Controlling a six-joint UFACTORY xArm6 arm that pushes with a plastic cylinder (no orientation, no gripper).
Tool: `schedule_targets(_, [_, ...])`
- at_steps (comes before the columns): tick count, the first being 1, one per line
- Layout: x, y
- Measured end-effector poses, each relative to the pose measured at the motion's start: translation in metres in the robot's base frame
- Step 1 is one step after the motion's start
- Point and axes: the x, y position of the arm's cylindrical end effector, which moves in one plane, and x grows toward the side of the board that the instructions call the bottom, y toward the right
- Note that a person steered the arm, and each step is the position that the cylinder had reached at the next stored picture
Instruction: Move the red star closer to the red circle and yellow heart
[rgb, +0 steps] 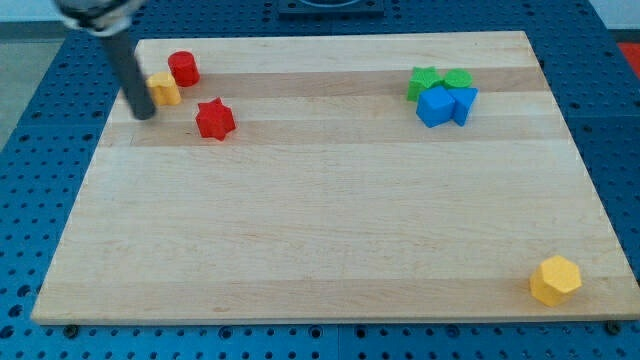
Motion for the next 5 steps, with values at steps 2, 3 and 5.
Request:
schedule_targets(2, [0.062,0.029])
schedule_targets(3, [0.052,0.056])
schedule_targets(5, [0.033,0.066])
